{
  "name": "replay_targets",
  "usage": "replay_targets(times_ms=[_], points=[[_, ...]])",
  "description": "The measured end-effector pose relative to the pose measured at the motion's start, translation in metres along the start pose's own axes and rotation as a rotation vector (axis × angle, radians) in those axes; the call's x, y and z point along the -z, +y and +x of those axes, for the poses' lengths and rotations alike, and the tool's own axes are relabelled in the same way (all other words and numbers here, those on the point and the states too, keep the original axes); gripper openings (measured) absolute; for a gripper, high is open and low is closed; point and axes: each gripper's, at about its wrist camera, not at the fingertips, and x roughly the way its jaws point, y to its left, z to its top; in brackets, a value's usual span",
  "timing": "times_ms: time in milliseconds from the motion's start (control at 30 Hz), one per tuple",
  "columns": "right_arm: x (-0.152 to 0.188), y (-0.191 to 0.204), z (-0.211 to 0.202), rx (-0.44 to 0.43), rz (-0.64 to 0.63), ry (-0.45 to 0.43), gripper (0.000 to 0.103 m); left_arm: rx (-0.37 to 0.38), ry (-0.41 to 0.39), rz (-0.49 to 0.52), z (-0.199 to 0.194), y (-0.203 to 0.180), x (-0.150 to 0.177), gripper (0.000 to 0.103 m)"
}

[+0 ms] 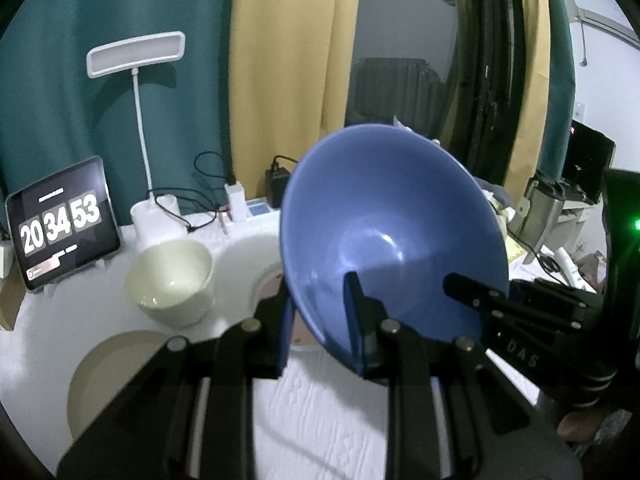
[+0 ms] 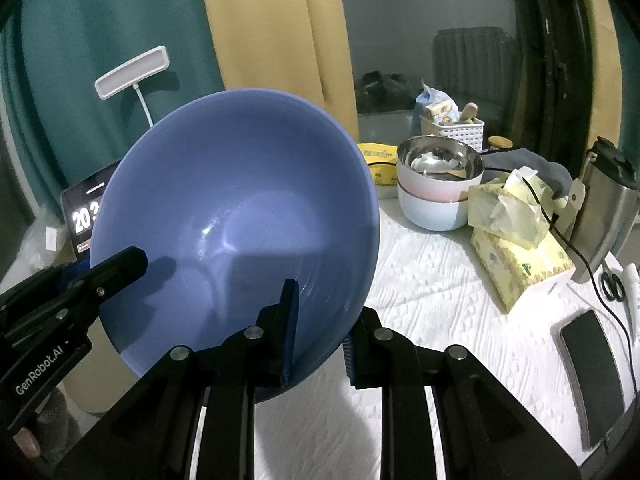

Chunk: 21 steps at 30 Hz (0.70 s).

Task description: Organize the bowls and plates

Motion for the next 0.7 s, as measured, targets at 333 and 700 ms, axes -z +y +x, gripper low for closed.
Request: replay_targets(times_ms=[333,700], points=[[0.024,0.006,-0.003,-0.003,0.0,0.049,0.021,-0.005,0.053,-0.006,-0.009,0.003,0.029,0.024],[0.055,0.008,0.002,-0.013,0.003,0.154,0.024,-0.017,0.143,0.005,-0.008,0.002,0.063,0.024]])
